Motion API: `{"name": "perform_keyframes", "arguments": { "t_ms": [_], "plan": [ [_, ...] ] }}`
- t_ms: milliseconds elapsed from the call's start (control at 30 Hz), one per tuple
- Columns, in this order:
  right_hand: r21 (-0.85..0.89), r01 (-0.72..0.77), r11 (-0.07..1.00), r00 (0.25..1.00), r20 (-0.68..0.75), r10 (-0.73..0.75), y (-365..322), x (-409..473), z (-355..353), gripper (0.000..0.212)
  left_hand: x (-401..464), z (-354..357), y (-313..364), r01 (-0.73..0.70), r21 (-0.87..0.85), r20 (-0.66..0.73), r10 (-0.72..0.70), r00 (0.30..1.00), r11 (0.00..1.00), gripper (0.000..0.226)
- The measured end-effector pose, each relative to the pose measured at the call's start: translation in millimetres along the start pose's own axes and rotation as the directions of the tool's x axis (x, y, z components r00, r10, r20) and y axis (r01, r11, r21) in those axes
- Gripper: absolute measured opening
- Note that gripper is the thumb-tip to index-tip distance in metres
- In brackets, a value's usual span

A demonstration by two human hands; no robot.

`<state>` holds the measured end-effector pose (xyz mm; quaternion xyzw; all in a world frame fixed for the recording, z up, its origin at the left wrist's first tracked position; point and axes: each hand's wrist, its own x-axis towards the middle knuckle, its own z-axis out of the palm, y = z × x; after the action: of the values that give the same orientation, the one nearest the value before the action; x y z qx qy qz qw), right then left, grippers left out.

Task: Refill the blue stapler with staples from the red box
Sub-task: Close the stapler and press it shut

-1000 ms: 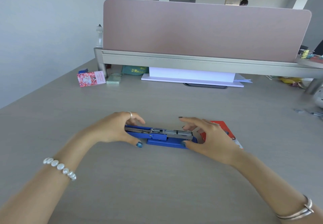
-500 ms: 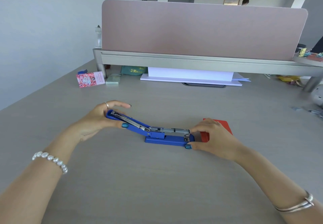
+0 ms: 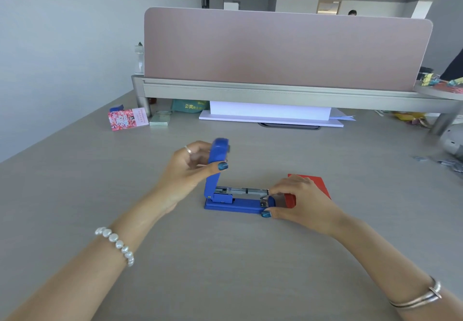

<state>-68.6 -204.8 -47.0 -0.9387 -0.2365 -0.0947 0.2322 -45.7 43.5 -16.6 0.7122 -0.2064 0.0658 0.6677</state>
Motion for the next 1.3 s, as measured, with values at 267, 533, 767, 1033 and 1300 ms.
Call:
{"name": "perform_keyframes", "arguments": {
  "t_ms": [267, 533, 767, 1033, 1300],
  "plan": [
    [-0.012, 0.008, 1.000, 1.000, -0.001, -0.008, 1, 0, 0, 0.023, -3, 24, -4, -0.044, 0.315, 0.211, -0.025, 0.977, 0.948, 0.039],
    [0.037, -0.052, 0.998, 0.998, -0.045, 0.053, 1, -1, 2, 0.034, -9, 29, -10, -0.239, 0.540, 0.366, 0.031, 0.930, 0.807, 0.043],
    [0.088, -0.065, 0.994, 0.997, 0.043, 0.061, -3, -1, -6, 0.028, -8, 32, -15, -0.301, 0.496, 0.377, 0.111, 0.920, 0.814, 0.035],
    [0.114, -0.097, 0.989, 0.994, 0.070, 0.089, -8, -1, -9, 0.015, -8, 38, -21, -0.304, 0.544, 0.395, 0.081, 0.915, 0.782, 0.031],
    [0.123, -0.105, 0.987, 0.994, 0.054, 0.099, -13, -2, -11, 0.018, -8, 39, -22, -0.314, 0.565, 0.413, 0.067, 0.908, 0.763, 0.034]
  ]
}}
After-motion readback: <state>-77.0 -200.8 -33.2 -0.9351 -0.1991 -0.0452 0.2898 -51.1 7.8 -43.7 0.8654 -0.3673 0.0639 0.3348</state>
